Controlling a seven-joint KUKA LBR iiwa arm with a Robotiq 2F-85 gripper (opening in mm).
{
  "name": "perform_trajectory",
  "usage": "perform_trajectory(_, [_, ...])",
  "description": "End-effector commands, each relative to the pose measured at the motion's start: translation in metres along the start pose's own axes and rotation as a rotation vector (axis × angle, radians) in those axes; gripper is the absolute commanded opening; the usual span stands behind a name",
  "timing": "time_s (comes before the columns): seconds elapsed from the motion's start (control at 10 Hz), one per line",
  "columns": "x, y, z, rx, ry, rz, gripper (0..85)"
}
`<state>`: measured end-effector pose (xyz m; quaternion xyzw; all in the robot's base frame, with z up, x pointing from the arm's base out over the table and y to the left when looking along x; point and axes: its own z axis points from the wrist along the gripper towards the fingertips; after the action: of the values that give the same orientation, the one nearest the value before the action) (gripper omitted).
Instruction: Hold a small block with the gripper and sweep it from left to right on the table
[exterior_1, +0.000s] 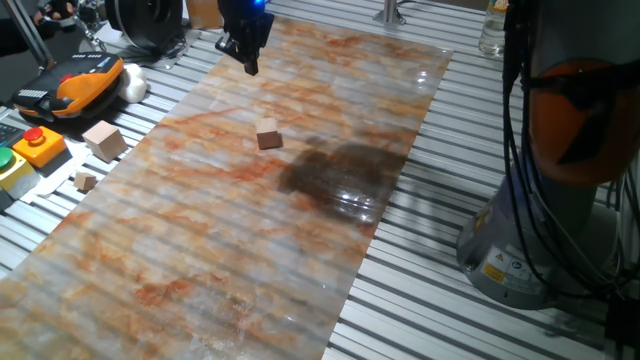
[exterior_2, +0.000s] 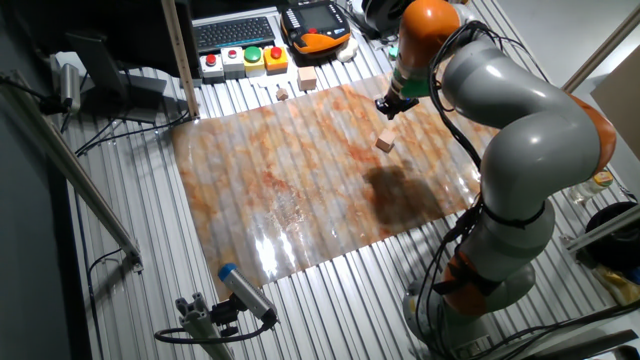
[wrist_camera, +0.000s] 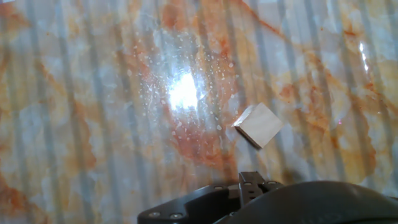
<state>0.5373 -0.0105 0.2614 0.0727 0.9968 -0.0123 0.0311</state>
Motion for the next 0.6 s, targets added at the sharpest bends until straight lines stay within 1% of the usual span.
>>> perform_trajectory(0.0, [0.0, 0.0001, 0.0001, 0.0, 0.011, 0.001, 0.0])
perform_trajectory(0.1, [0.0, 0.0001, 0.0001, 0.002, 0.032, 0.012, 0.0])
perform_trajectory(0.2, [0.0, 0.0001, 0.0001, 0.011, 0.045, 0.024, 0.0])
perform_trajectory(0.4, [0.0, 0.0001, 0.0001, 0.034, 0.05, 0.052, 0.0])
perform_trajectory(0.5, [0.0, 0.0001, 0.0001, 0.033, 0.052, 0.066, 0.0])
